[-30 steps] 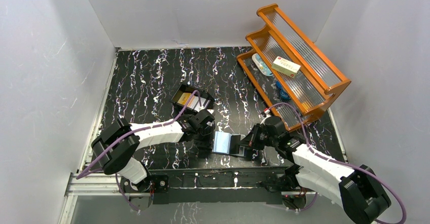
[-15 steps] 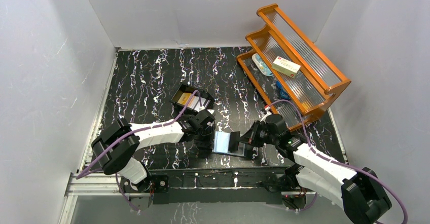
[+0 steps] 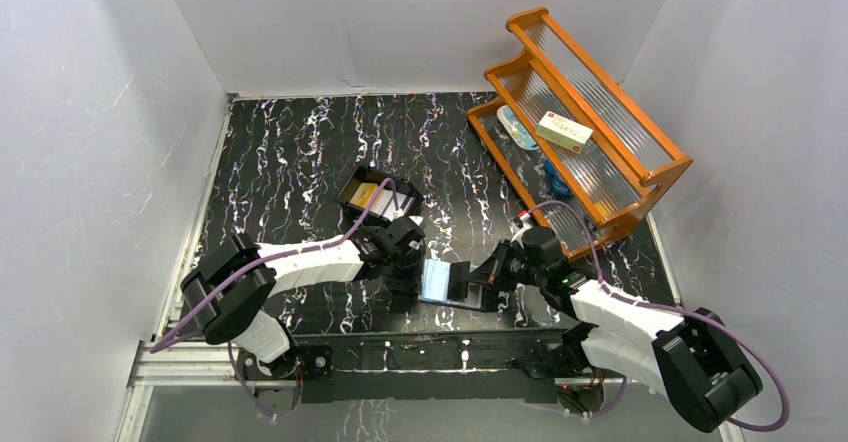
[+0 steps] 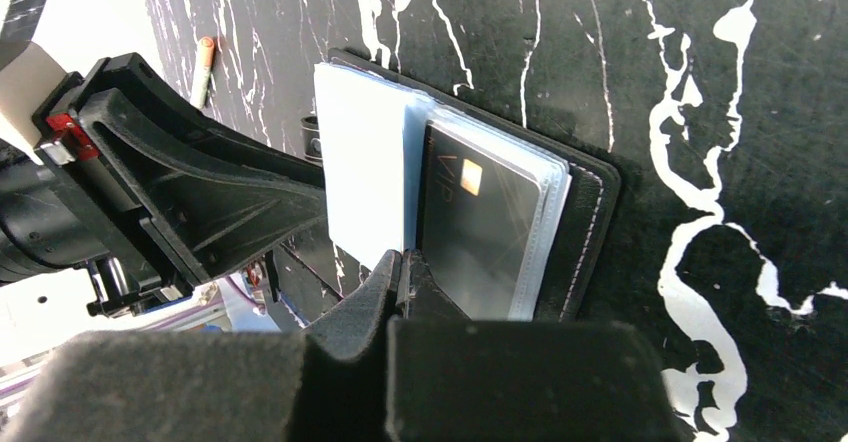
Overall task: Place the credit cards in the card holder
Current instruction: Insert the credit card into the card holder.
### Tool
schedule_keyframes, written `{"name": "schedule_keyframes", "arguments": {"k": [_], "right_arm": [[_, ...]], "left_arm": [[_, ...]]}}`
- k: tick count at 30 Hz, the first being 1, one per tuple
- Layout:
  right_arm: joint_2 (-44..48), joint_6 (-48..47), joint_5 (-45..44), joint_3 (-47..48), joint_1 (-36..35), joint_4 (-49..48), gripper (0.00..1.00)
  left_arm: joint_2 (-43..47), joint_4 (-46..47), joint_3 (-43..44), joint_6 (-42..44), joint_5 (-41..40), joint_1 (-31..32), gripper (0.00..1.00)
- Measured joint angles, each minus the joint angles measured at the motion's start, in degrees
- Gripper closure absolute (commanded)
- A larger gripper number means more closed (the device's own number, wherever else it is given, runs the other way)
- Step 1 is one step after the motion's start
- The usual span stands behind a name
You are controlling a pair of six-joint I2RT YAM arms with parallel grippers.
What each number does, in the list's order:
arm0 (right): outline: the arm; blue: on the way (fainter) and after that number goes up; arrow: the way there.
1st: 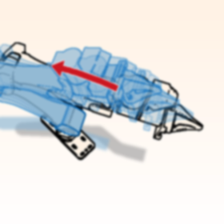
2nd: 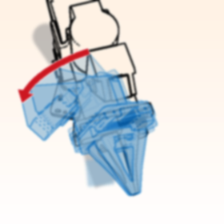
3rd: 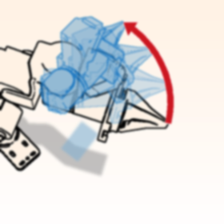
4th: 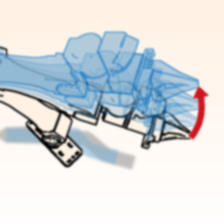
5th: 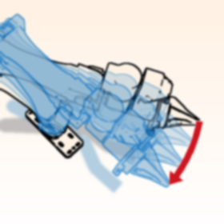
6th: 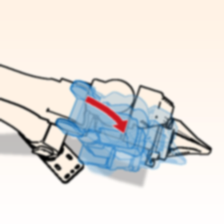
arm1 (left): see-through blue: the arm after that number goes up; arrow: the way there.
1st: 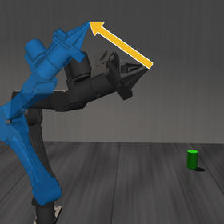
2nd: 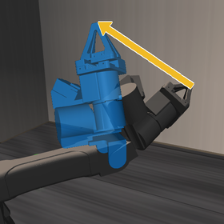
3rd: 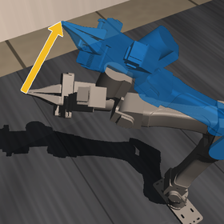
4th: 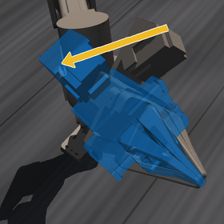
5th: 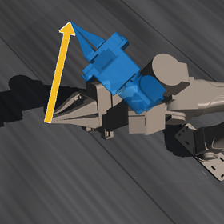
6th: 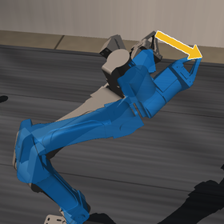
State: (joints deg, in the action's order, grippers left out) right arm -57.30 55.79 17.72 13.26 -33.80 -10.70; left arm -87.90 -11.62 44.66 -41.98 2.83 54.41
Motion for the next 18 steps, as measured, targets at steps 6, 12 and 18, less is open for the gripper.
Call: {"name": "schedule_keyframes", "arguments": {"k": [6,12,18], "right_arm": [[-1.05,1.79,1.64,-1.90,0.83,-3.26,1.00],[-1.07,3.82,3.06,-3.63,1.88,-5.70,1.00],[-2.21,5.60,4.68,-5.62,3.13,-7.65,1.00]], "left_arm": [[-0.02,0.00,0.04,0.00,-0.11,0.11,0.80],[-0.04,-0.02,0.07,0.02,-0.24,0.15,0.81],[-0.11,-0.20,0.15,0.00,-0.33,0.22,0.81]]}}
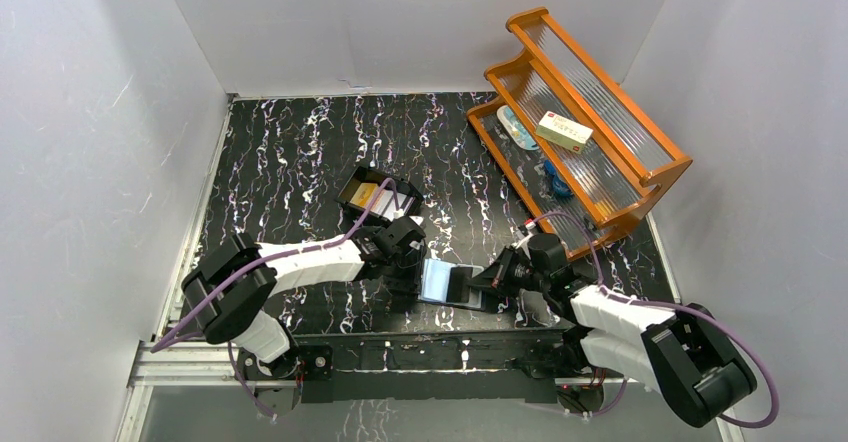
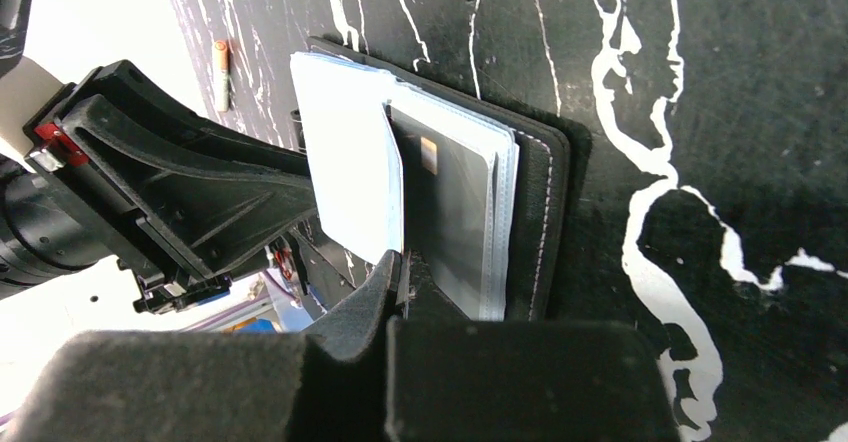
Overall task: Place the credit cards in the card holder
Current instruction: Insert the credit card into the card holder.
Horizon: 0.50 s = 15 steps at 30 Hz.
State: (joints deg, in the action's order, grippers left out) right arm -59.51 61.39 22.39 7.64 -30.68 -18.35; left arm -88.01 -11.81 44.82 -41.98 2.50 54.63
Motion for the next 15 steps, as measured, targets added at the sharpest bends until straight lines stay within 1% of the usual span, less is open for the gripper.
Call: {"name": "schedule_keyframes", "arguments": {"k": [9,15], "right_arm": [[-3.74,0.04,2.75,-0.26,0.92,-5.70,1.00],[-4.66,-0.72,3.85,-0.98,1.29,-8.50,1.00]], "left_arm": [[-1.07,-1.51,1.44,0.50,-0.35,0.33,0.81],[-1.77,-2.60,2.49,1.11,-0.70,0.66,0.81]]}}
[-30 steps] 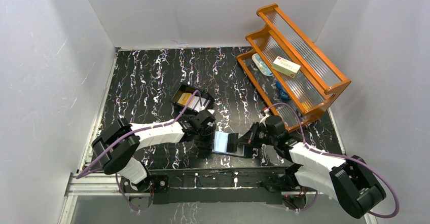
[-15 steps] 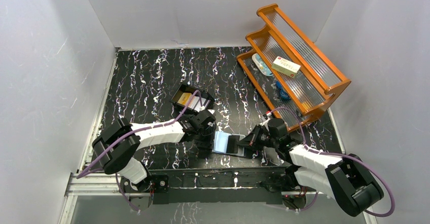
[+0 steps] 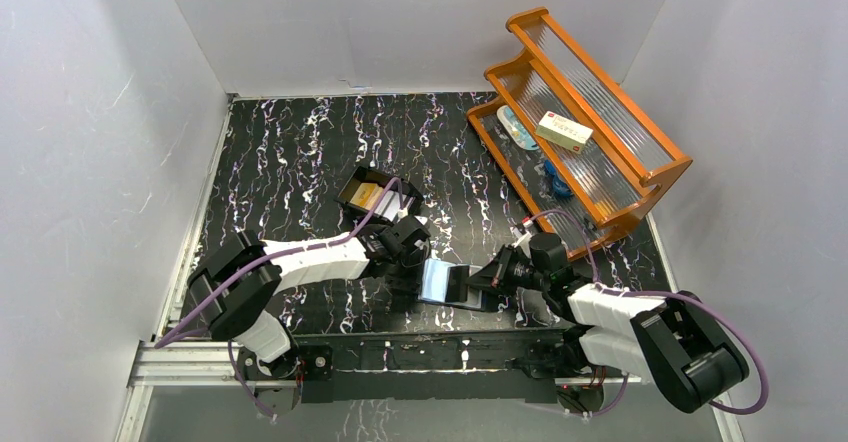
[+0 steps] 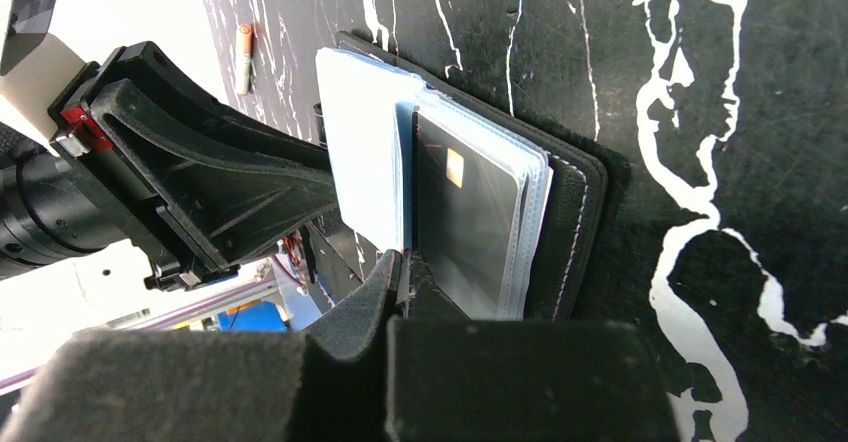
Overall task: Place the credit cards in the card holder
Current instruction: Insert the credit card into the card holder.
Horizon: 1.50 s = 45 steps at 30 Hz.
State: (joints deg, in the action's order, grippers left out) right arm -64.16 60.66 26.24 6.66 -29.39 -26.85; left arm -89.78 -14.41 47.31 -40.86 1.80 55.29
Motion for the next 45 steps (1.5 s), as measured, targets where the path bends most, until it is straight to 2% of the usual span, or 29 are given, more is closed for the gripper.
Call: {"name": "schedule_keyframes", "arguments": {"k": [13,21,22,24,26,28,31,32,45], "right_arm": [[-0.31,-1.79,4.61,-0.90,4.39,-3.63,1.00],[-5.40,-1.90,7.39,-1.31,4.66,-9.49,1.00],[-5.68,-1.84,7.43,-1.44,4.68,-9.99,0.98],[-6.10,-1.77,7.41,-1.75,4.68,-10.56,0.88],[-6.47,-1.86,7.28,-1.75,4.68,-10.36,0.85],[-6.56,-2.45,6.75,-1.73,4.68,-9.11,0.87],[-6.36,-3.74,5.49,-1.46,4.68,-5.40,0.99],[-6.01,-4.07,5.29,-1.31,4.68,-4.63,1.00],[-3.48,-4.87,2.84,-0.83,4.63,-3.43,1.00]], "left_arm": [[-0.87,0.33,0.81,0.17,-0.39,0.83,0.81],[-0.98,0.22,1.07,-0.11,-1.31,1.79,0.81],[-1.07,0.22,1.14,-0.13,-1.42,1.92,0.81],[-1.20,0.22,1.27,-0.24,-1.68,2.16,0.81],[-1.20,0.22,1.29,-0.26,-1.92,2.32,0.81],[-1.20,0.33,1.29,-0.35,-1.95,2.38,0.81],[-1.33,0.59,1.36,-0.48,-2.01,2.69,0.81],[-1.38,0.59,1.40,-0.50,-2.01,2.71,0.81],[-1.53,0.72,1.46,-1.09,-2.54,3.08,0.81]]}}
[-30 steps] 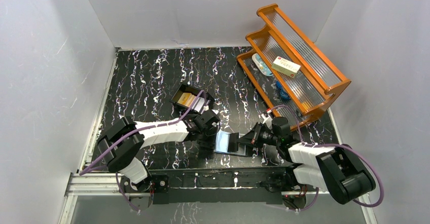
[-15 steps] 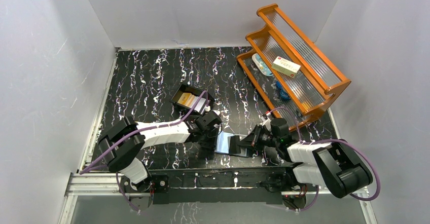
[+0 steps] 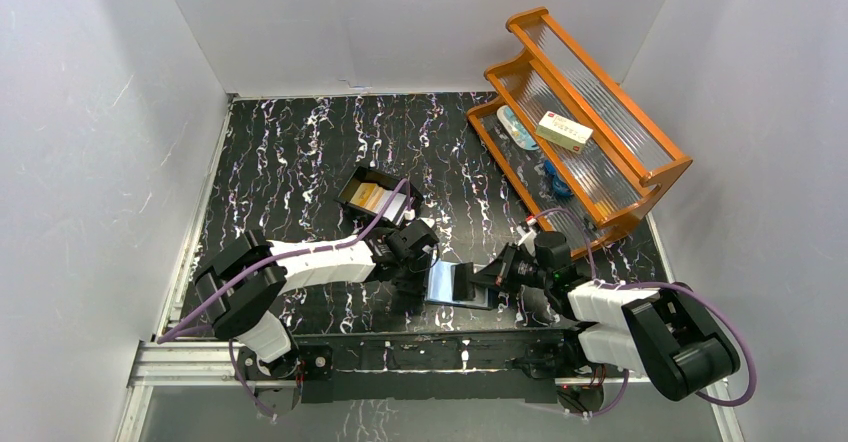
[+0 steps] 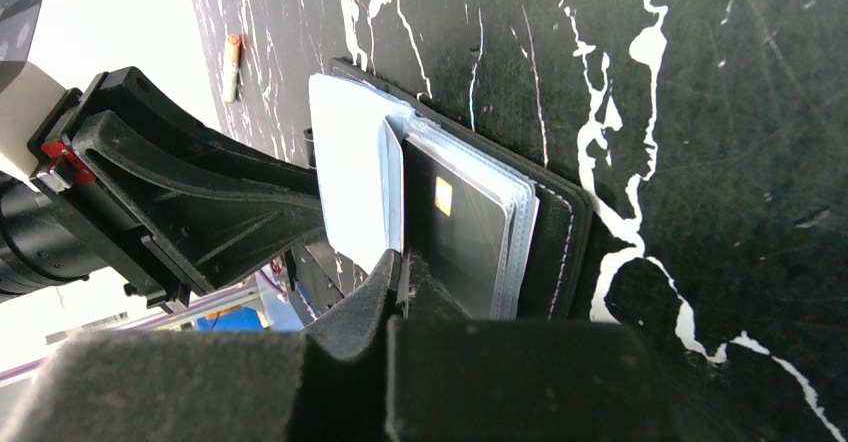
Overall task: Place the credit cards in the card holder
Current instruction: Insert the credit card into the card holder.
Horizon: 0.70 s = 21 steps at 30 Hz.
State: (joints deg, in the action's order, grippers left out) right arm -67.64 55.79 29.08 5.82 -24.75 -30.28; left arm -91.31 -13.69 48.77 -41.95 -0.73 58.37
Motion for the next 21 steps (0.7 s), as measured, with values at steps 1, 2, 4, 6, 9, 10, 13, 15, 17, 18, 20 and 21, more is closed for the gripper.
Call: {"name": "schedule_keyframes", "arguments": {"k": [1,2,4,6,9,10,13,15,17,18,20,21], "right_arm": [[-0.04,0.00,-0.20,0.00,0.00,-0.28,1.00],[-0.15,0.02,-0.26,0.00,0.00,-0.57,1.00],[-0.59,0.15,-0.42,0.00,0.00,-1.38,1.00],[-1.09,0.28,-0.44,-0.02,0.00,-2.08,1.00],[-1.92,0.42,-0.44,-0.04,0.00,-2.97,1.00],[-2.19,0.42,-0.46,-0.04,0.00,-3.17,1.00],[-3.04,0.44,-0.50,-0.09,0.00,-4.22,1.00],[-4.07,0.52,-0.52,-0.11,0.00,-5.35,1.00],[-5.60,0.63,-0.46,-0.46,-0.02,-7.69,1.00],[-6.34,0.81,-0.44,-0.81,0.00,-9.09,1.00],[-7.61,1.01,-0.11,-1.22,0.00,-11.32,1.00],[-8.20,1.01,0.04,-1.22,0.00,-12.22,1.00]], "left_arm": [[0.02,0.00,-0.02,-0.07,-0.07,0.00,0.81],[0.02,0.00,-0.02,-0.09,-0.11,0.00,0.81],[0.02,0.00,-0.02,-0.22,-0.17,0.02,0.81],[0.02,0.00,-0.02,-0.28,-0.24,0.11,0.81],[0.02,0.02,-0.02,-0.46,-0.42,0.28,0.81],[0.02,0.04,-0.02,-0.48,-0.44,0.35,0.81],[0.00,0.20,-0.02,-0.68,-0.63,0.63,0.81],[-0.02,0.20,0.02,-0.68,-1.11,0.98,0.81],[-0.15,0.17,0.17,-0.68,-1.66,1.42,0.81],[-0.22,0.17,0.24,-0.70,-1.90,1.66,0.81],[-0.26,0.20,0.26,-0.79,-2.43,2.03,0.81],[-0.26,0.20,0.26,-0.92,-2.64,2.16,0.81]]}}
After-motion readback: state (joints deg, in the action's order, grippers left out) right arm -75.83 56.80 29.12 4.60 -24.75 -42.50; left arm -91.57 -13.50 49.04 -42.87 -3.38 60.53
